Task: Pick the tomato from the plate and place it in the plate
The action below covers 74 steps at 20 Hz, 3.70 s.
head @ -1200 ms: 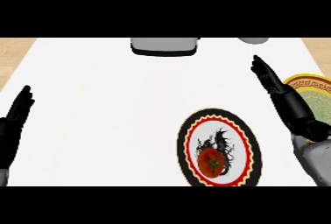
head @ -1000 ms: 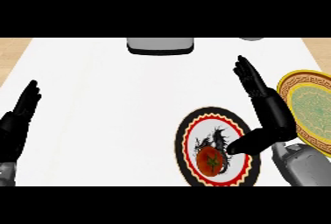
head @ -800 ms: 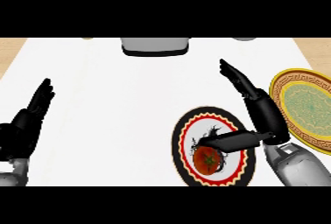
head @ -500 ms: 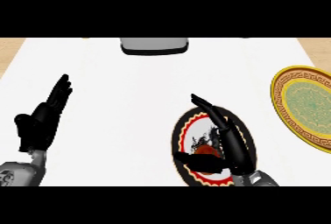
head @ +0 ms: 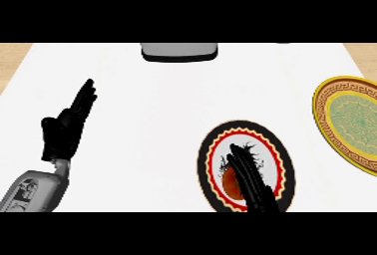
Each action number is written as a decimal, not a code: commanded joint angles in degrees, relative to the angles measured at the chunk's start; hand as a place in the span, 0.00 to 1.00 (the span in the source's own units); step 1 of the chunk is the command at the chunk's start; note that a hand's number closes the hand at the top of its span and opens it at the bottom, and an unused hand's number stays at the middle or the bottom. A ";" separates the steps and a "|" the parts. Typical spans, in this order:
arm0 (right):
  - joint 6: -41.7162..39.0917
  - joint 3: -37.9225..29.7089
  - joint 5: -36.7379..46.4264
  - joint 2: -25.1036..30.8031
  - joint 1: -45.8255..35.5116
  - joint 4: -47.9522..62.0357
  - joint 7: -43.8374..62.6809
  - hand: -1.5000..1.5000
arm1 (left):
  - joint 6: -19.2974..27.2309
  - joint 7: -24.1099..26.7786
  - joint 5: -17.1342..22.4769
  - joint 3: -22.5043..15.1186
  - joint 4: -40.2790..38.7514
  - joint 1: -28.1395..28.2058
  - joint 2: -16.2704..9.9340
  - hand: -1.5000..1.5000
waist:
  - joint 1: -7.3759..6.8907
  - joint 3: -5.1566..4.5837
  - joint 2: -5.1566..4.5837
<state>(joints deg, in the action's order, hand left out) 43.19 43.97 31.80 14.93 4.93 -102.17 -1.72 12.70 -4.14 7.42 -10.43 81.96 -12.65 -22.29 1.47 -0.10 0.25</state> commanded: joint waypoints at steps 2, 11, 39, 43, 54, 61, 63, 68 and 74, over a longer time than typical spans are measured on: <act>-5.79 -1.90 12.34 6.68 5.26 -15.57 14.13 0.00 | -0.46 -1.21 -0.09 0.76 0.65 -0.40 0.60 0.50 | -0.43 -0.04 0.08; -31.85 -3.11 18.81 14.59 8.78 -31.21 39.81 0.00 | -1.41 -1.46 -0.63 1.00 -1.25 -1.94 0.96 0.50 | -0.82 -0.08 -0.17; -49.75 -10.66 15.25 0.71 -1.91 -6.45 38.77 0.00 | -9.77 1.88 -4.69 9.29 -3.13 -1.13 5.41 0.50 | -1.38 0.10 -0.25; -49.18 -12.67 15.80 -0.76 -2.20 -2.03 35.88 0.00 | -5.67 -3.66 -9.76 7.23 2.11 -2.00 8.05 0.50 | -1.47 0.11 -0.21; -42.81 -14.92 21.76 -1.46 -0.81 2.54 27.77 1.00 | -10.04 -3.39 -10.05 9.62 2.37 -0.63 8.76 0.50 | -1.40 0.11 -0.19; -39.25 -14.68 26.30 -6.68 -2.32 6.61 26.35 1.00 | -10.30 -2.84 -11.33 11.30 -0.69 -3.39 10.43 0.50 | -1.35 0.10 -0.22; -38.27 -18.24 23.97 -4.75 -2.36 4.21 23.93 1.00 | -9.21 -1.91 -12.04 10.65 -1.63 -3.00 11.70 0.50 | -1.28 0.11 -0.22; -43.53 -42.40 10.97 18.70 5.18 8.73 14.99 1.00 | -8.48 -1.45 -11.48 12.16 -0.42 -0.22 9.97 0.50 | 3.44 0.45 -0.60; -40.27 -60.57 0.05 29.14 3.24 16.60 0.39 1.00 | -8.74 -2.55 -10.77 12.86 0.72 0.93 9.46 0.50 | 3.24 0.82 0.59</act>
<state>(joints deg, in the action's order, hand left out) 1.14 -6.03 38.18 37.75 8.92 -89.79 6.99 3.89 -5.86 -3.55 2.09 82.14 -12.16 -12.60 4.47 0.47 0.36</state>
